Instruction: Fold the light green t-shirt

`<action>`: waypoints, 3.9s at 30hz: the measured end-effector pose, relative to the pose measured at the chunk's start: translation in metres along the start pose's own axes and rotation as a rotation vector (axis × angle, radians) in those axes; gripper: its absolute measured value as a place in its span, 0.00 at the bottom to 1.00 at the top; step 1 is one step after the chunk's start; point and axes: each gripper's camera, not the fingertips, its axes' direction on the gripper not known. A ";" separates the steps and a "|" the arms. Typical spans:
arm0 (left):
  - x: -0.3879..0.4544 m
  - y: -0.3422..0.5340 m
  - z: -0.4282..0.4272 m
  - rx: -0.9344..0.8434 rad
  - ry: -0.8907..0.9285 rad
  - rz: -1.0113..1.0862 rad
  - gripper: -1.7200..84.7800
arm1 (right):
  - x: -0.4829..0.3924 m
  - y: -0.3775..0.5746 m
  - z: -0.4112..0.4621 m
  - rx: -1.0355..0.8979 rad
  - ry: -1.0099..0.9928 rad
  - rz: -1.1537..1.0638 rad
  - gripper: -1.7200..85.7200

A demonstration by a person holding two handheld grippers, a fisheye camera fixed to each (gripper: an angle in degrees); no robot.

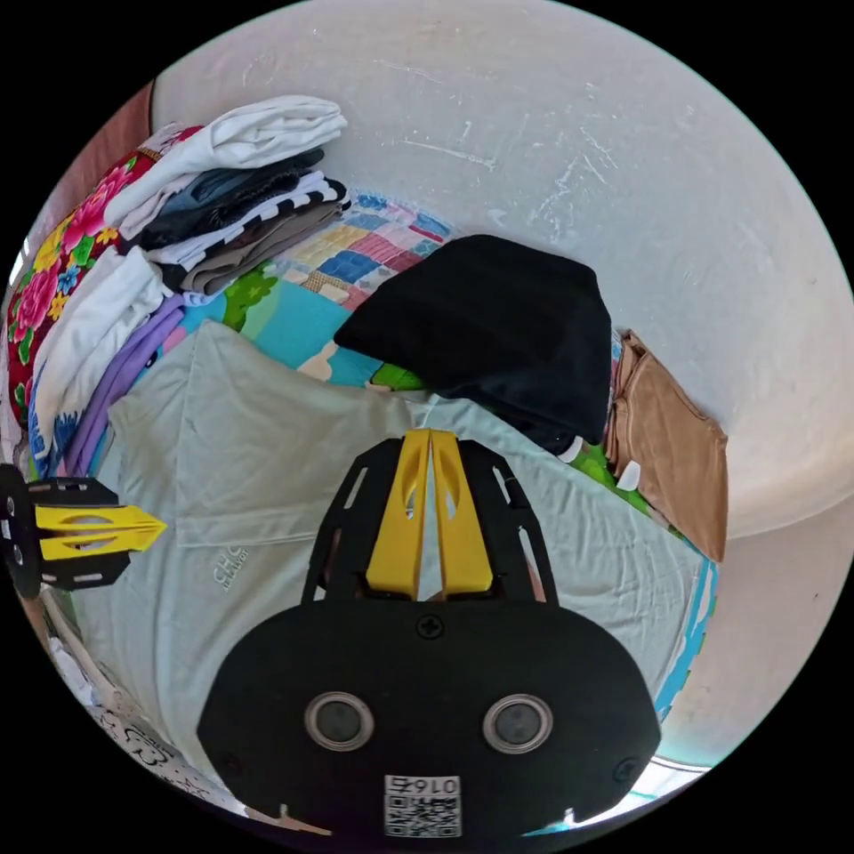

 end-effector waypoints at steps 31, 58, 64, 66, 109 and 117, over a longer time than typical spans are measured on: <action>0.105 0.178 -0.092 -0.031 -0.117 -0.087 0.01 | 0.124 0.074 -0.243 -0.100 0.015 -0.152 0.02; 0.299 0.611 -0.200 0.206 -0.059 -0.411 0.01 | 0.044 0.666 -0.984 1.853 -0.088 0.096 0.02; 0.327 0.673 -0.216 0.275 0.082 -0.381 0.07 | 0.015 0.632 -0.891 1.148 -0.344 0.015 0.02; 0.341 0.688 -0.210 0.262 0.122 -0.360 0.09 | 0.001 0.640 -0.840 1.081 -0.430 0.072 0.03; 0.471 0.731 -0.252 0.321 0.365 -0.163 0.09 | 0.092 0.564 -0.608 0.659 -0.934 0.772 0.04; 0.508 0.688 -0.261 0.297 0.406 -0.089 0.09 | 0.070 0.559 -0.662 0.671 -0.616 0.503 0.11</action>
